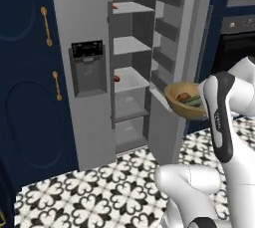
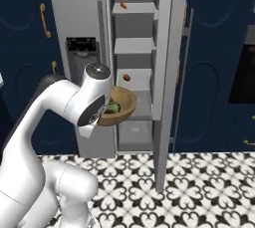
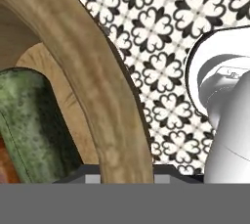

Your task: Pick the chicken drumstick and cucumber from their plates and place them in the bowl. Then put the bowl in the fridge.

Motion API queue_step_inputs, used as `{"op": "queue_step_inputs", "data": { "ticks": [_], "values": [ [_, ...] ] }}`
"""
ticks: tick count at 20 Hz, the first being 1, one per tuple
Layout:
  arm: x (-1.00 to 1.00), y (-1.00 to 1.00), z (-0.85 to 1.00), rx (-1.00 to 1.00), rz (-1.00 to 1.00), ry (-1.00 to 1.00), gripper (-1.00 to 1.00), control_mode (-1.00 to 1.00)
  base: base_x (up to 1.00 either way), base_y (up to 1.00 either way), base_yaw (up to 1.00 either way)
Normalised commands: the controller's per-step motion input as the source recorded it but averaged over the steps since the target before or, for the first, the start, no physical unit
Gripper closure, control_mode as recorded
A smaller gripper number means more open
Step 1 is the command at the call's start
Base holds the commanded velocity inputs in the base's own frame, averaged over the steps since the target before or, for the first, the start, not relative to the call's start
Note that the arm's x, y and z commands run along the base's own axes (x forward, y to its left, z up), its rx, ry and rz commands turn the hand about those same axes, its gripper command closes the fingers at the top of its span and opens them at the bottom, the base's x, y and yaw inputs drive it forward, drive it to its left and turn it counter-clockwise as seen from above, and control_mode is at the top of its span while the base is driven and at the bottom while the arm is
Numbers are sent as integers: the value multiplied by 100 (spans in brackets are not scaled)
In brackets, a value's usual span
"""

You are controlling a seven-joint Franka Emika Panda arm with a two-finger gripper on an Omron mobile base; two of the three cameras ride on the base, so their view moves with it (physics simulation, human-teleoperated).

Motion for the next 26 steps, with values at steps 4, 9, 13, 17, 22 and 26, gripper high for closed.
{"op": "queue_step_inputs", "data": {
  "ticks": [4,9,13,17,22,26],
  "values": [
    [0,0,0,0,0,0,100,100,100,55,-27],
    [0,0,0,0,0,0,100,100,91,27,-7],
    [0,0,0,0,0,0,100,100,99,0,0],
    [0,0,0,0,0,0,100,100,81,-20,0],
    [0,0,0,0,0,0,100,100,36,-24,3],
    [0,0,0,0,0,0,100,100,55,-1,4]
  ]
}}
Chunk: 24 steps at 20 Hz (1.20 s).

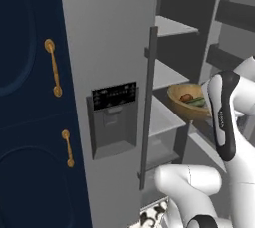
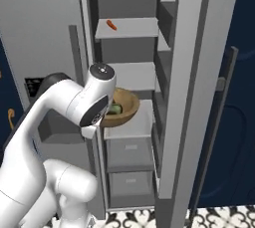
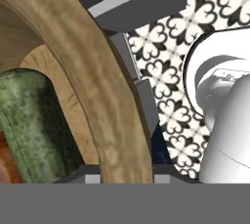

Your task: Pick the chicken drumstick and cucumber from their plates and place them in the bowl. Then put the bowl in the fridge.

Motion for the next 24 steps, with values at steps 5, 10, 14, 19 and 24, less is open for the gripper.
{"op": "queue_step_inputs", "data": {
  "ticks": [5,10,14,19,24],
  "values": [
    [0,0,0,0,0,0,100,100,64,-4,4],
    [0,0,0,0,0,0,100,100,25,-31,2],
    [0,0,0,0,0,0,100,100,16,-26,0],
    [0,0,0,0,0,0,100,100,54,-27,0],
    [0,0,0,0,0,0,100,100,45,-13,0]
  ]
}}
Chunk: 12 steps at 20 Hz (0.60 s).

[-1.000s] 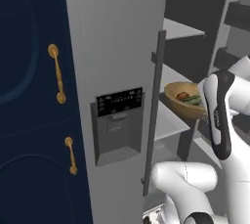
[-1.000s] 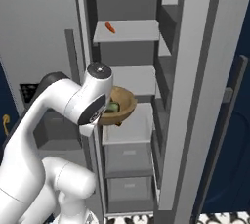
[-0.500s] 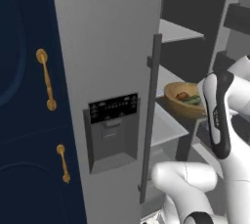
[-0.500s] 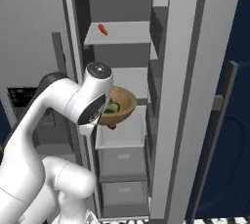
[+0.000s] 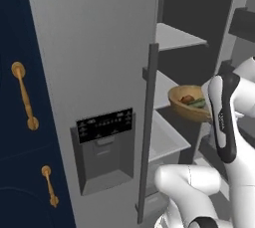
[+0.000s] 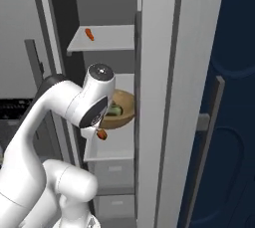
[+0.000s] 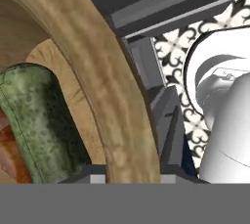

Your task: Pick the chicken drumstick and cucumber from their plates and place them in the bowl. Then put the bowl in the fridge.

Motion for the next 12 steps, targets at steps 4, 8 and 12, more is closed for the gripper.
{"op": "queue_step_inputs", "data": {
  "ticks": [4,8,12],
  "values": [
    [0,0,0,0,0,0,100,100,69,14,0],
    [0,26,-4,-9,0,-13,100,-100,32,5,0],
    [-28,64,0,-22,0,-38,100,-100,0,0,0]
  ]
}}
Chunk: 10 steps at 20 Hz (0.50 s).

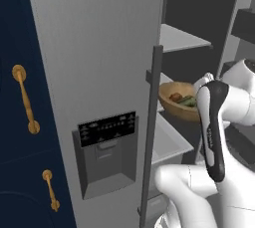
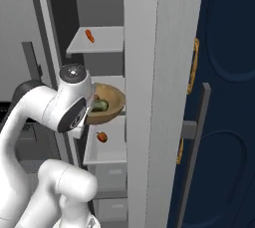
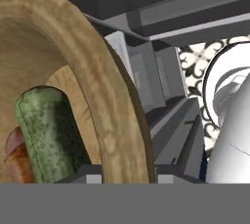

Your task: Pick the chicken drumstick and cucumber from their plates and place them in the bowl. Then put the bowl in the fridge.

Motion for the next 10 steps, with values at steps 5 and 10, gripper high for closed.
{"op": "queue_step_inputs", "data": {
  "ticks": [5,10],
  "values": [
    [32,15,0,-6,0,-17,100,-100,0,0,0],
    [76,-7,2,0,3,1,100,-100,0,0,0]
  ]
}}
